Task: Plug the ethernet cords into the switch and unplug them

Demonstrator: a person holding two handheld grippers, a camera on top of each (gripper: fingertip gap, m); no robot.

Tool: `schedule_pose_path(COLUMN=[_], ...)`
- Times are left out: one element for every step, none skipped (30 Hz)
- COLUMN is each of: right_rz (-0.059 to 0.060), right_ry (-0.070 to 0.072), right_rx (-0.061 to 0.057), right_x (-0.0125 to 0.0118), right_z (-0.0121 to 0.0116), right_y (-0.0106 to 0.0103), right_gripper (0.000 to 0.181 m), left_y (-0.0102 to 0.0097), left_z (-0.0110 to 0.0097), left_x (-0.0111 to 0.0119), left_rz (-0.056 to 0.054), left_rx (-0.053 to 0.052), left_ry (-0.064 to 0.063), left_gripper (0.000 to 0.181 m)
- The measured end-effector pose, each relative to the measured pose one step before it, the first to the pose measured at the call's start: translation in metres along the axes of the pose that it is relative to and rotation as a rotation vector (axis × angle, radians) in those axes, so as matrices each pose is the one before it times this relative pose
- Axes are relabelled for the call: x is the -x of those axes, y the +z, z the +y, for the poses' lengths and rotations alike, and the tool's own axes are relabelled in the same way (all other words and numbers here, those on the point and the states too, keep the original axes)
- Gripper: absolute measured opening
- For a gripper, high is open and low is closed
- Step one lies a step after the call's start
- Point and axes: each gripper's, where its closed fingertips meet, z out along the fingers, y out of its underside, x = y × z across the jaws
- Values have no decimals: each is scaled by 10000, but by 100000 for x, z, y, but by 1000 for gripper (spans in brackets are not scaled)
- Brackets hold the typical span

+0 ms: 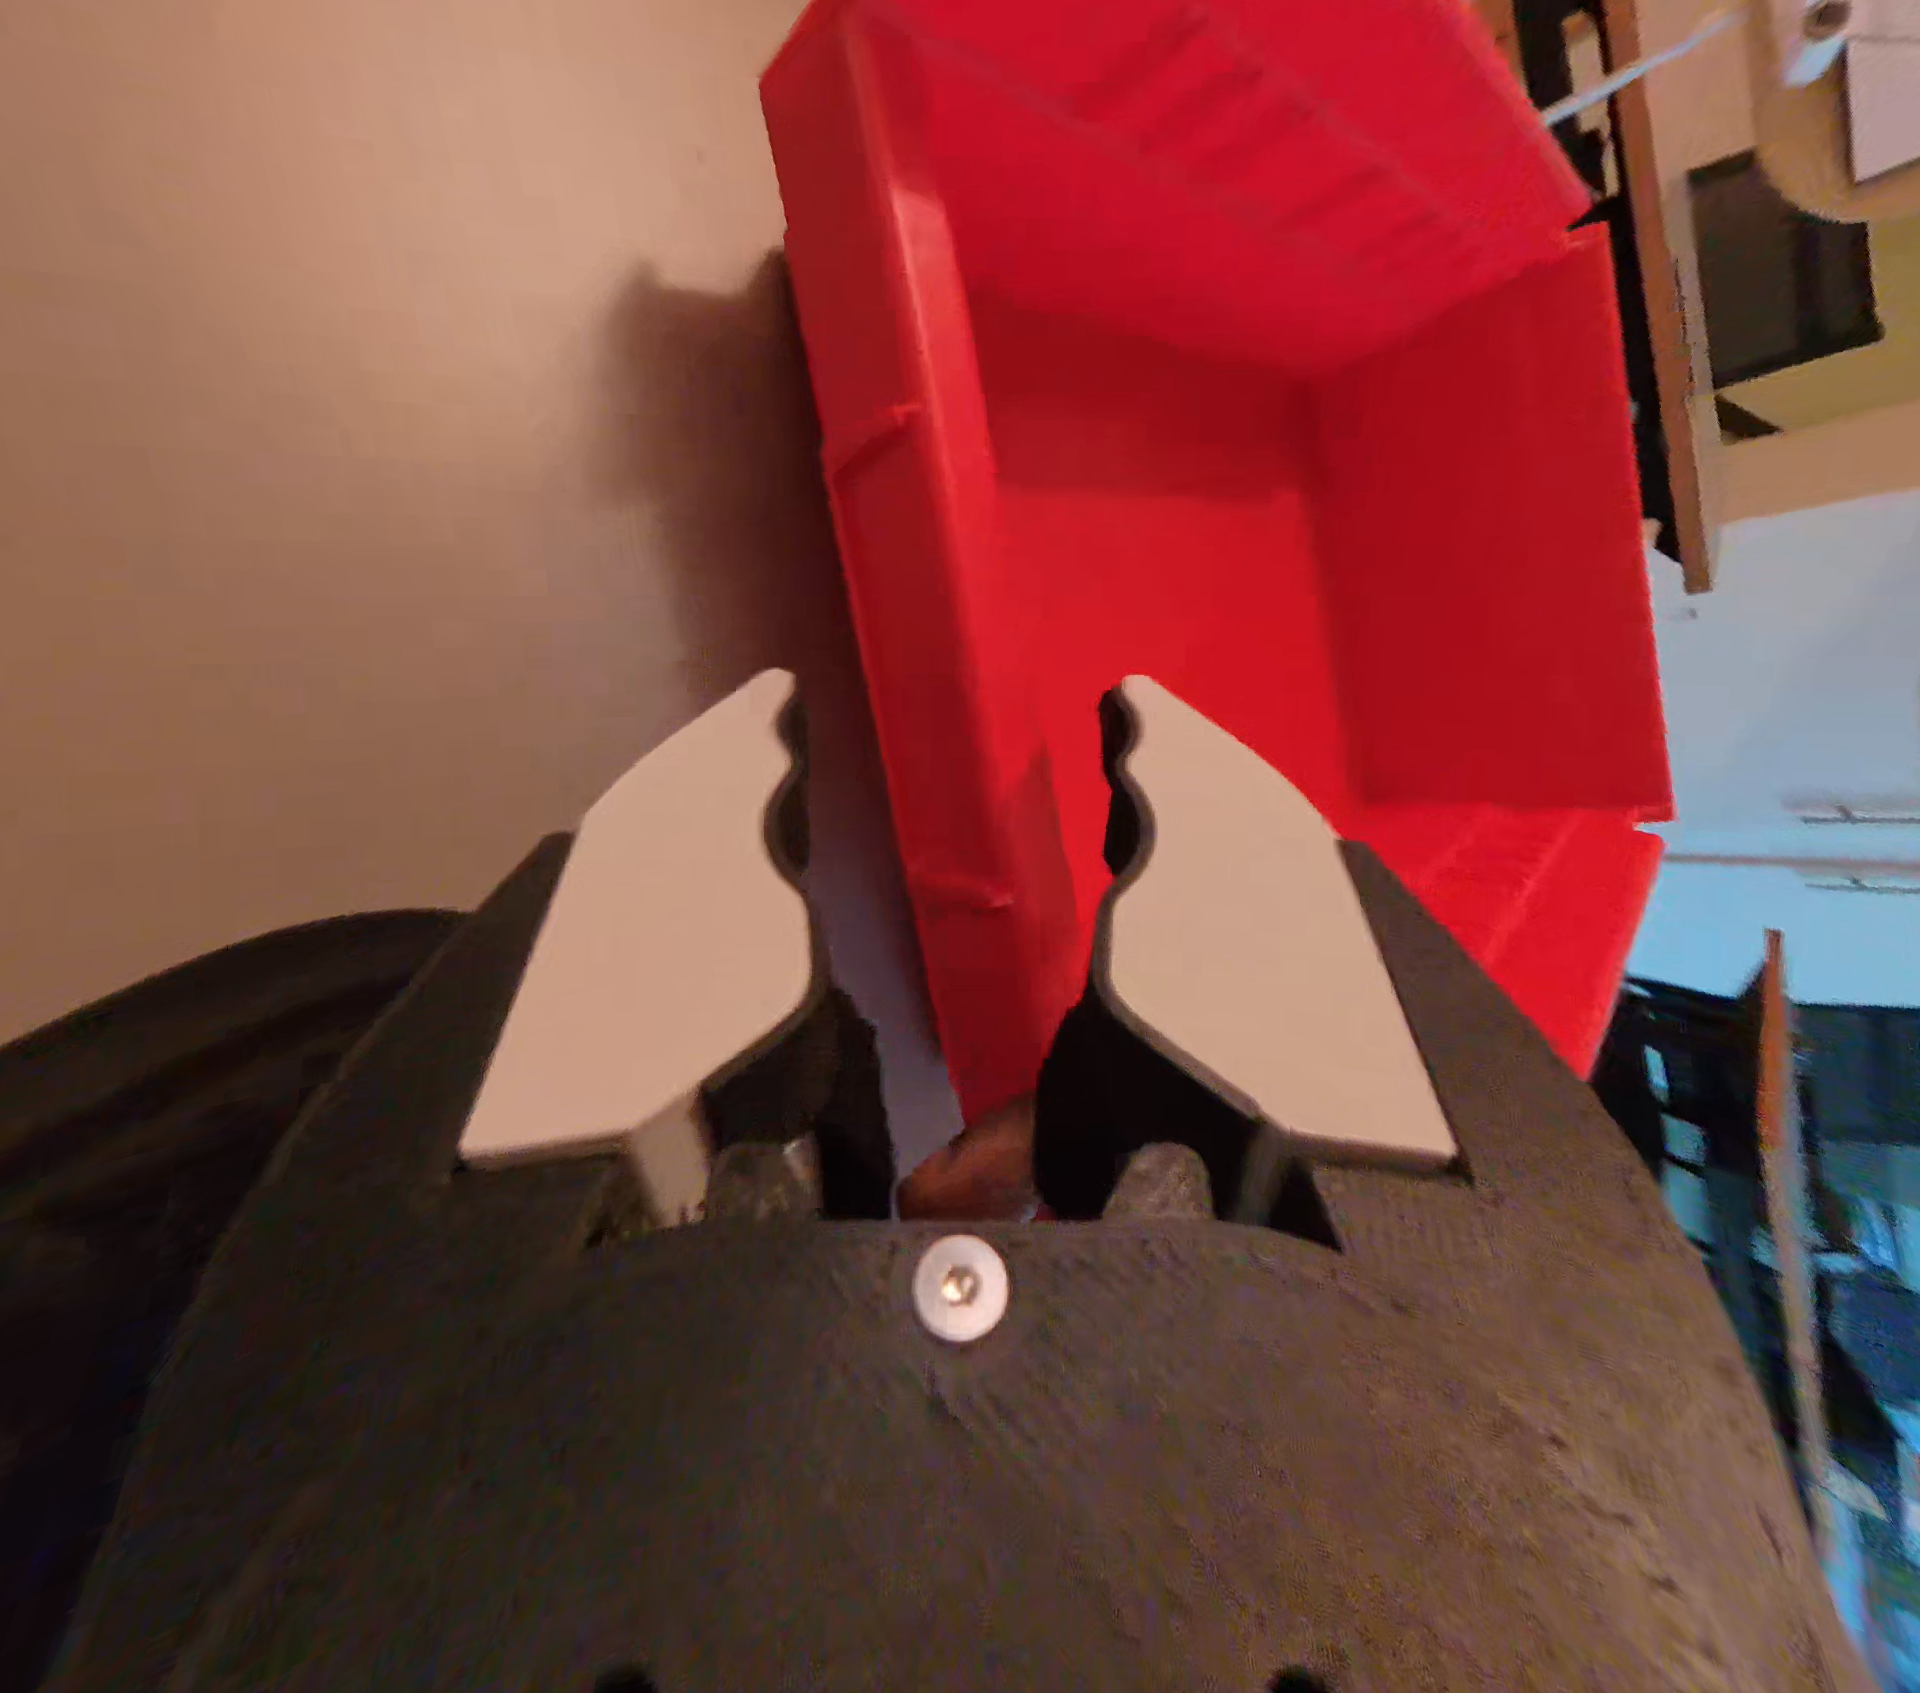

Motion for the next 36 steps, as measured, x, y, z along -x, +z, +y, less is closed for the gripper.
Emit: schedule_pose_path(right_rz=[162, -223, -183, -171, -171, -153, -128, -112, -106, -61, -30, -16, 7, 47, 85, 78, 59, 50, 43, 37, 21, 4, -12, -28, -37, -39, -37, -28, -23, -13, 0, 8, 6, 15, 54, 147], right_ry=[-206, -274, -156, -108, -85, -37, 55, 123, 141, 81, 18, 38, 21, -71, -123, -59, 40, 169, 207, 129, 83, 74, 50, 9, -13, -5, 15, 18, 18, 40, 53, 35, 41, 53, 43, 50], right_rx=[339, 292, 189, 232, 263, 203, 99, 16, 4, 42, 82, 111, 111, 83, 8, -62, -103, -46, 46, 96, 112, 132, 153, 169, 168, 158, 149, 125, 78, 34, 6, 3, 20, 34, 36, -5], right_x=[-386, 133, 10, -102, -171, -217, -282, -316, -319, -327, -288, -249, -219, -166, -125, -77, -11, -26, -26, -3, 51, 81, 112, 140, 153, 149, 155, 129, 139, 144, 152, 160, 191, 187, 157, 18], right_z=[425, 414, 313, 452, 667, 830, 889, 933, 964, 996, 985, 943, 873, 825, 734, 662, 629, 709, 792, 812, 780, 735, 717, 691, 654, 635, 619, 605, 544, 475, 415, 362, 333, 327, 290, 214], right_y=[372, 247, 68, -70, -115, -111, -79, -92, -115, -138, -168, -187, -183, -174, -197, -227, -254, -285, -333, -367, -402, -407, -406, -408, -397, -380, -356, -323, -295, -270, -268, -262, -278, -265, -235, -180], right_gripper=[43, 35, 35, 34, 34, 34, 35, 35, 35, 36, 36, 36, 36, 36, 35, 35, 35, 35, 35, 35, 35, 35, 35, 35, 35, 35, 35, 35, 35, 35, 35, 35, 35, 36, 36, 36], left_y=[197, 134, -103, -169, -218, -233, -258, -290, -350, -423, -482, -521, -544, -580, -598, -611, -621, -636, -681, -716, -761, -782, -791, -790, -757, -734, -685, -633, -585, -534, -502, -470, -433, -441, -407, -374], left_z=[853, 718, 237, 380, 508, 545, 547, 593, 708, 800, 866, 895, 869, 867, 890, 906, 916, 893, 929, 917, 907, 887, 867, 826, 788, 738, 693, 597, 472, 389, 339, 315, 276, 204, 139, 109], left_x=[278, 519, 219, 34, 60, 86, 94, 101, 131, 126, 104, 80, 32, -8, -19, -20, -8, -18, -30, -75, -106, -161, -192, -212, -241, -243, -262, -263, -301, -319, -328, -296, -313, -336, -361, -330], left_rz=[29, -179, 7, 170, 142, 67, 26, 3, -35, -59, -66, -77, -83, -78, -78, -103, -114, -114, -112, -74, -39, 0, 22, 34, 50, 58, 46, 40, 45, 41, 43, 31, 36, 53, 66, 66], left_rx=[371, 303, -8, 137, 185, 76, -36, -87, -59, -4, 48, 76, 42, 36, 54, 32, 14, -40, -47, -57, -62, -41, -25, -29, -6, 30, 55, 52, 32, 15, 7, 24, 2, -49, -85, -86], left_ry=[65, 170, 221, 11, -25, 56, 12, -72, -59, -15, -24, -36, 2, -29, -38, 9, -42, 15, 37, 39, 49, 18, 22, 10, -30, -39, -9, -14, -24, -1, 19, 24, 40, 71, 44, -32], left_gripper=[51, 41, 38, 37, 37, 37, 37, 38, 39, 39, 39, 40, 40, 40, 39, 39, 39, 39, 38, 38, 38, 37, 37, 37, 37, 37, 38, 38, 38, 38, 38, 38, 38, 37, 37, 37])
